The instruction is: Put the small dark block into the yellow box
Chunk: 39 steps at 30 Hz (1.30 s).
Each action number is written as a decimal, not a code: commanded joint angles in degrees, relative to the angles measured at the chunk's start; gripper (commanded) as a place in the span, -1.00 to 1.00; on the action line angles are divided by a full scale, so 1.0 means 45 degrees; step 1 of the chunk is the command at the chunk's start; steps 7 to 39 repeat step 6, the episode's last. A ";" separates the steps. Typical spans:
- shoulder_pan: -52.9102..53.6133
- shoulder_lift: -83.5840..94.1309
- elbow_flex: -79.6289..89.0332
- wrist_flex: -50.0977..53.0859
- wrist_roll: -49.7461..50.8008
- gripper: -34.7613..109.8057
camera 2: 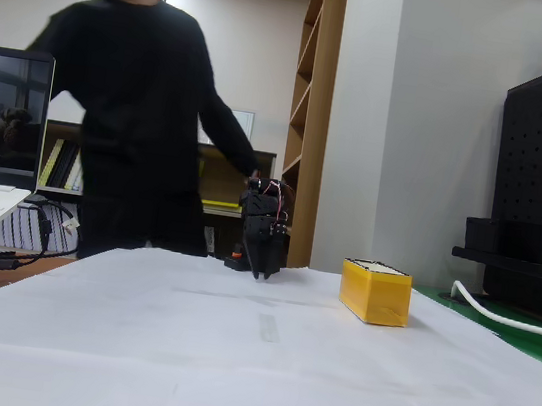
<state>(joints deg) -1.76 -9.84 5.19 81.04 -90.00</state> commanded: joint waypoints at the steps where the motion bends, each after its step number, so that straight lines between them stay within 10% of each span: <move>1: 0.0254 -0.0215 0.0176 0.1133 0.0000 -0.52; 39: 0.0586 -0.0215 0.0176 0.1133 0.0000 -0.52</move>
